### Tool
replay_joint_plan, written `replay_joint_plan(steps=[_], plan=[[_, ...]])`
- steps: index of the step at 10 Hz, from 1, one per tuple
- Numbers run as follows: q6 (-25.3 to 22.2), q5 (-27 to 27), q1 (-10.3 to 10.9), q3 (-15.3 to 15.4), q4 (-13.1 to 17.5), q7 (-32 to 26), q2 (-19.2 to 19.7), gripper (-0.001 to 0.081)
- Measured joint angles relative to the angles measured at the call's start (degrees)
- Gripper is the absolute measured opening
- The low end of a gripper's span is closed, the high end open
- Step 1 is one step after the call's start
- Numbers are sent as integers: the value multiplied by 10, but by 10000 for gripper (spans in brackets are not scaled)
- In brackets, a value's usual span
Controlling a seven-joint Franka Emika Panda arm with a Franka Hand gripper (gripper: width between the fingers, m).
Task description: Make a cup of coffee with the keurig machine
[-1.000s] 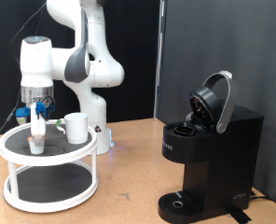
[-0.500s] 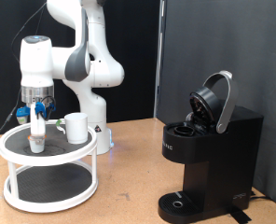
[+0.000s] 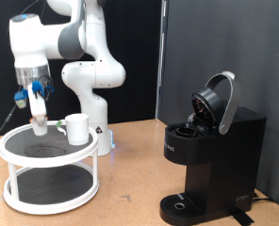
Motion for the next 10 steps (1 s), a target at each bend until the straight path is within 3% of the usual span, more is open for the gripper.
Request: replay_joint_plan(steps=[2,3,7,10], plan=[[1,13,2,-1,-2,-6,2,388],[0,54,9,-7,0,-21,0,388],[-9,238,69,-13,29,-31,-19,388],[-14,276,90,13,46,25,-20,388]])
